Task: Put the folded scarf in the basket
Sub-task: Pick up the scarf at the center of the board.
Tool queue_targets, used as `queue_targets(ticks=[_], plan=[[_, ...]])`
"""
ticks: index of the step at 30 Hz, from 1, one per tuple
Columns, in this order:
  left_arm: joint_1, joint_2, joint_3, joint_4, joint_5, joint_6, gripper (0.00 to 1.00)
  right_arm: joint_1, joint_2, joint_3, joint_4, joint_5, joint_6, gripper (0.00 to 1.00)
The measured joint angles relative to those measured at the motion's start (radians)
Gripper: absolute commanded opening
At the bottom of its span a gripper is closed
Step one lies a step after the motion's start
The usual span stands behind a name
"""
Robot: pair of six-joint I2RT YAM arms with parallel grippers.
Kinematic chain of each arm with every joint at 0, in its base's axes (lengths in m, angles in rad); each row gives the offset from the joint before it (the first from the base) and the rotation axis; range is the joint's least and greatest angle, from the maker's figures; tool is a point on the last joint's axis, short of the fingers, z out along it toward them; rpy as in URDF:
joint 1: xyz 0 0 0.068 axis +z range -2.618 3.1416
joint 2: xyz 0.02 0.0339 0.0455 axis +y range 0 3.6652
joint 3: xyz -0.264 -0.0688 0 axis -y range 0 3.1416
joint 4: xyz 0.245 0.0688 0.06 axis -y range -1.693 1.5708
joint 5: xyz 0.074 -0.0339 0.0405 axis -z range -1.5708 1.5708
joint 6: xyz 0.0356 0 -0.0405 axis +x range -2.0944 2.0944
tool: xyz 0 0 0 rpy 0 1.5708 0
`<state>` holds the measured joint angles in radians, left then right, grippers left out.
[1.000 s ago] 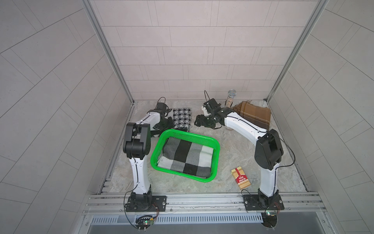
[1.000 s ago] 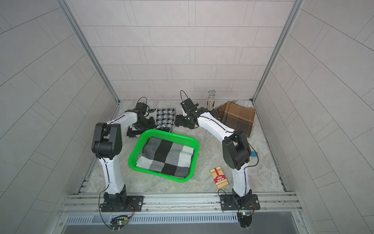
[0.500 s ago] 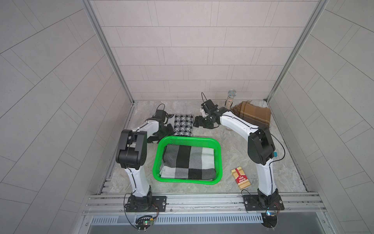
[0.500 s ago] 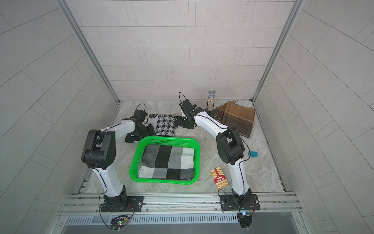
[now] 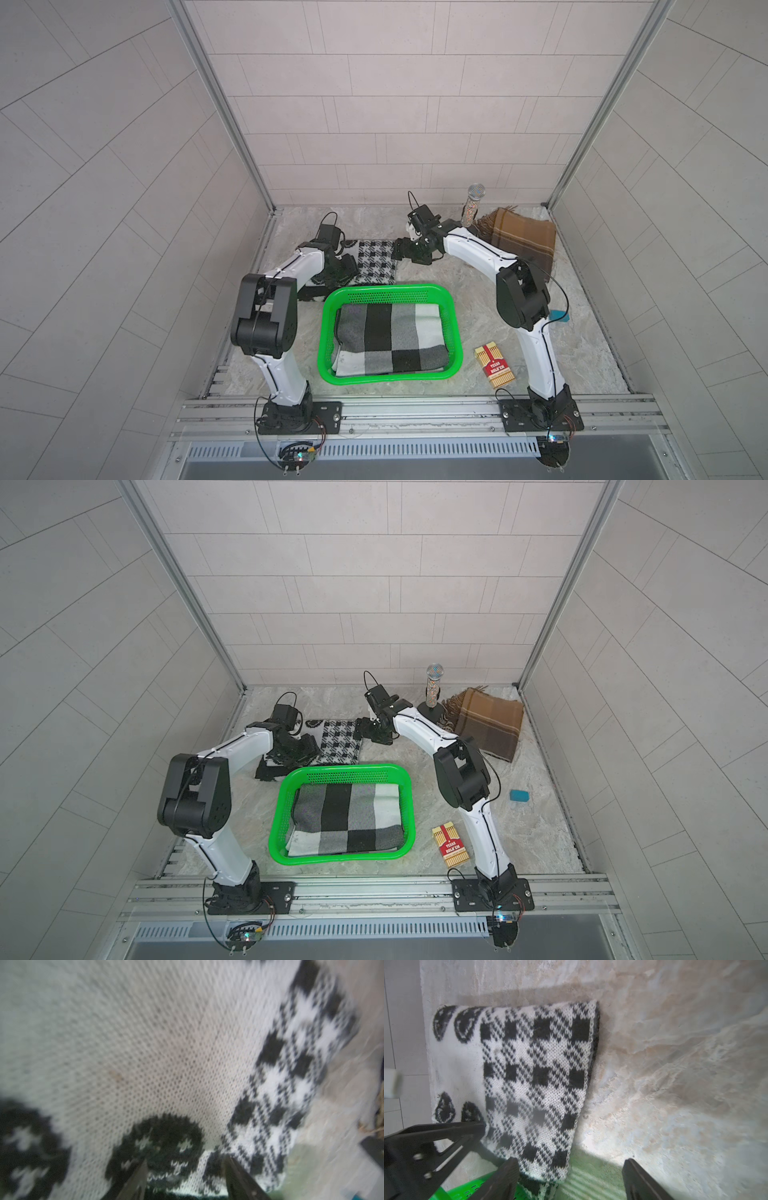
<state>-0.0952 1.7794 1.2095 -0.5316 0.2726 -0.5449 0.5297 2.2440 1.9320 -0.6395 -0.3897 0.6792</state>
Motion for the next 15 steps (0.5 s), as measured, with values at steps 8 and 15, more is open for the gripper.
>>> queue_targets(ticks=[8,15], plan=[[0.228,-0.003,0.128,-0.06,-0.153,0.026,0.94,0.0,0.097,0.048,-0.013,-0.043,0.023,0.92],[0.341,0.166,0.241,-0.047,-0.118,0.032,0.92,0.0,0.119,0.093,-0.021,-0.087,0.034,0.94]])
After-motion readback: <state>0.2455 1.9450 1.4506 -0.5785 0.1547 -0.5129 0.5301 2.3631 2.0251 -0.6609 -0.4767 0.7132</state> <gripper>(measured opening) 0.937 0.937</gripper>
